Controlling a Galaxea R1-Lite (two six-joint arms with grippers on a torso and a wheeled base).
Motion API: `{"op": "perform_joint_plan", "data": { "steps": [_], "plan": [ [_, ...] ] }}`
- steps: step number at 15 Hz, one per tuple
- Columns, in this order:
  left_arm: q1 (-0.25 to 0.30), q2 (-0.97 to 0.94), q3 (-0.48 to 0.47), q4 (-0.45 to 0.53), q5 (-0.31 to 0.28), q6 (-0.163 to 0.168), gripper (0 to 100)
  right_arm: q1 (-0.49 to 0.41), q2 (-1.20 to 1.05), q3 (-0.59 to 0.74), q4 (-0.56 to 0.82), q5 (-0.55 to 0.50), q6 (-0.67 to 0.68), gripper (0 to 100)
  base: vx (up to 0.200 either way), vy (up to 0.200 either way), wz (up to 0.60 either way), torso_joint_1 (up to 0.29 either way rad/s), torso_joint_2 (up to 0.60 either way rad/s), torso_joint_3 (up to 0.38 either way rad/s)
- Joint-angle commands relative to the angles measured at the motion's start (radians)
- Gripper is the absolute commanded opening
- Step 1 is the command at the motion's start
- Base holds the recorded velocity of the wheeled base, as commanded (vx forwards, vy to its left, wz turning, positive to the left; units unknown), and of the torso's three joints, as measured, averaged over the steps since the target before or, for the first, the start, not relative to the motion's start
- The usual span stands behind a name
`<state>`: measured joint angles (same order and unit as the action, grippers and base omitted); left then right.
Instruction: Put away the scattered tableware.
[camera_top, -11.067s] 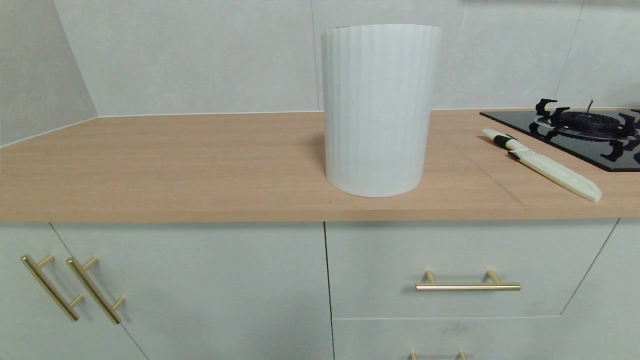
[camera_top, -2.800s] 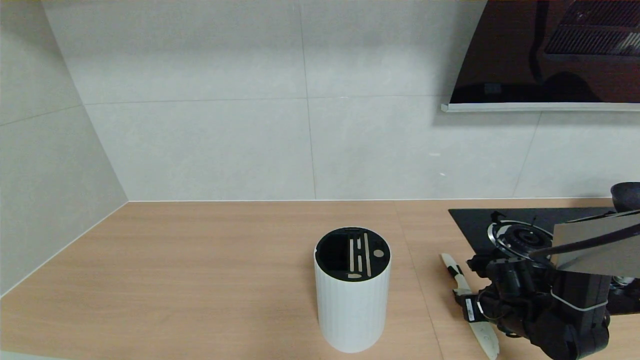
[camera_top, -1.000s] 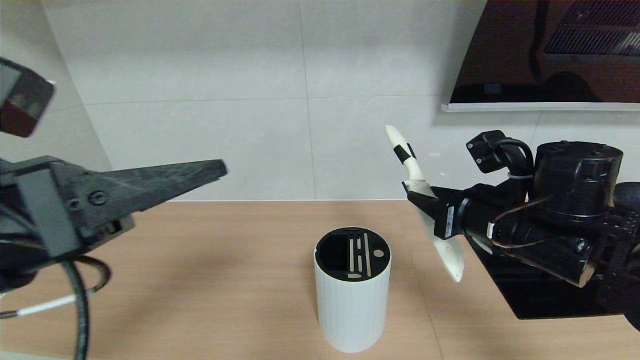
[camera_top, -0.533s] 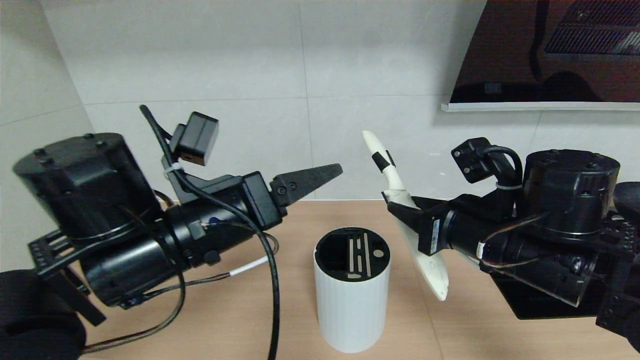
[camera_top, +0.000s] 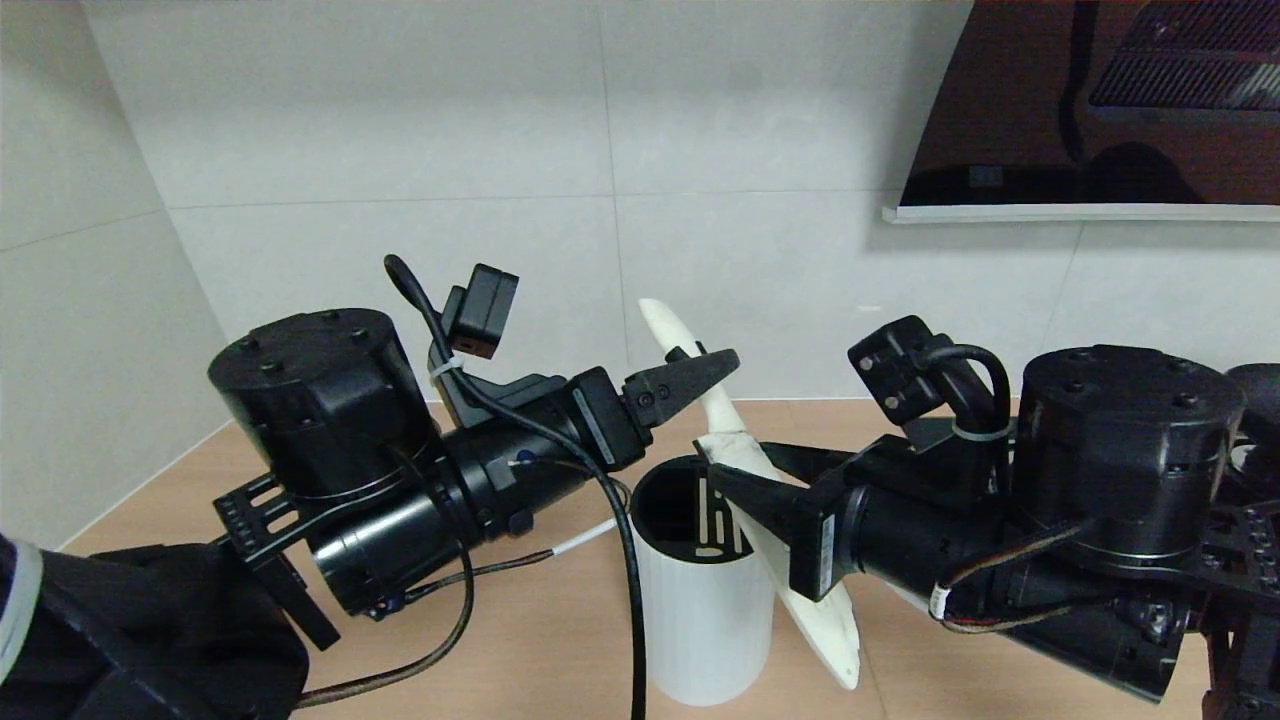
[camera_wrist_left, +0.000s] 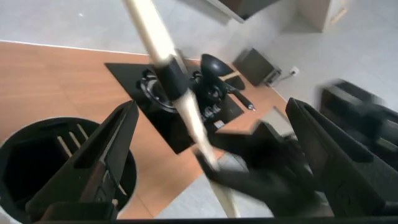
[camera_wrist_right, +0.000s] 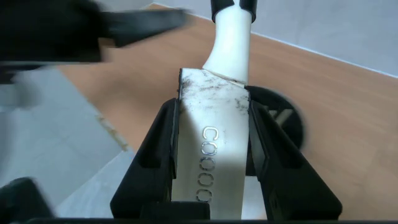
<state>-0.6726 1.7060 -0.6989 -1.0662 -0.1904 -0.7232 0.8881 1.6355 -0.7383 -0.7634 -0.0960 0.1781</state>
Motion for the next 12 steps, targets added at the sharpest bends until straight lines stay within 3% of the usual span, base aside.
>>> {"op": "perform_joint_plan", "data": {
  "steps": [1, 8, 9, 12],
  "plan": [
    [-0.001, 0.032, -0.019, 0.0, 0.025, -0.001, 100, 0.011, 0.0, 0.004, -0.004, -0.001, 0.001, 0, 0.0, 0.0, 0.0, 0.0, 0.0, 0.0],
    [-0.001, 0.038, -0.024, 0.0, 0.029, -0.001, 100, 0.038, -0.003, 0.011, -0.004, -0.001, 0.003, 0, 0.0, 0.0, 0.0, 0.0, 0.0, 0.0],
    [-0.001, 0.038, -0.024, 0.0, 0.029, -0.001, 0, 0.038, -0.003, 0.011, -0.004, -0.001, 0.004, 0, 0.0, 0.0, 0.0, 0.0, 0.0, 0.0],
    [-0.001, 0.038, -0.022, 0.0, 0.026, -0.001, 0, 0.04, -0.003, 0.011, -0.004, -0.001, 0.004, 0, 0.0, 0.0, 0.0, 0.0, 0.0, 0.0]
  ]
}}
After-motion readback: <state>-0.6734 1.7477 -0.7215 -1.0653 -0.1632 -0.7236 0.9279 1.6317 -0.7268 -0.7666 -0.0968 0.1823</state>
